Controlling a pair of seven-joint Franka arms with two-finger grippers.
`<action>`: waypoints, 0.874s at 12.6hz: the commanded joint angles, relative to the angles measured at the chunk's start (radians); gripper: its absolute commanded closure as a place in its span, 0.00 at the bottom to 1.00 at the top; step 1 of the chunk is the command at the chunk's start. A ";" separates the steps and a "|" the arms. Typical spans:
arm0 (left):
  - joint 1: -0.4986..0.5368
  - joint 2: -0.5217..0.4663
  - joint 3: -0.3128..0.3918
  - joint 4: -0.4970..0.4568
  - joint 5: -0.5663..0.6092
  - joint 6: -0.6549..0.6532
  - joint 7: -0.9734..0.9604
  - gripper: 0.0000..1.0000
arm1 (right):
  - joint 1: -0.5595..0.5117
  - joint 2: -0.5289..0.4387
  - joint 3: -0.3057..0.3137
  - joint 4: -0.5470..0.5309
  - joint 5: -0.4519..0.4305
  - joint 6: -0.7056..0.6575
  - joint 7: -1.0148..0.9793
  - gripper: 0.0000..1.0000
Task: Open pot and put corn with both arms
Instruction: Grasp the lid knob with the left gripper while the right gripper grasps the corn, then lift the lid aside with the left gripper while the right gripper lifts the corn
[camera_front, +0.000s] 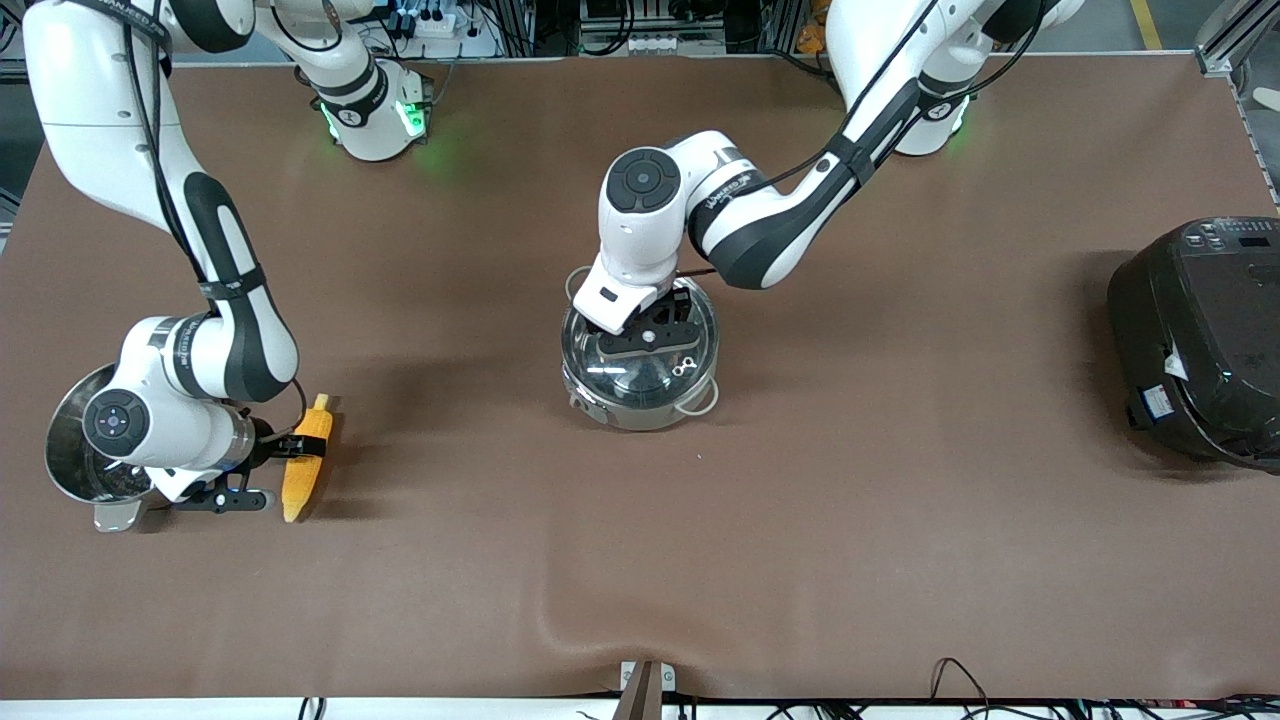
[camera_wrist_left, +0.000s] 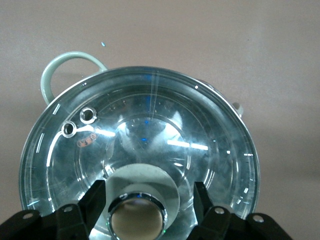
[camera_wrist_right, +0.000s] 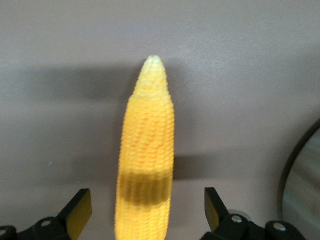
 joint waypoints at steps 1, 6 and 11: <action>-0.028 -0.006 0.013 0.006 0.019 -0.007 -0.028 0.23 | -0.022 0.007 0.009 -0.016 -0.010 0.025 -0.021 0.00; -0.030 -0.012 0.013 0.002 0.019 -0.030 -0.047 0.36 | -0.016 0.027 0.009 -0.055 -0.001 0.090 -0.009 0.00; -0.036 -0.012 0.012 0.000 0.018 -0.056 -0.067 0.60 | -0.011 0.033 0.011 -0.055 0.001 0.094 -0.007 0.00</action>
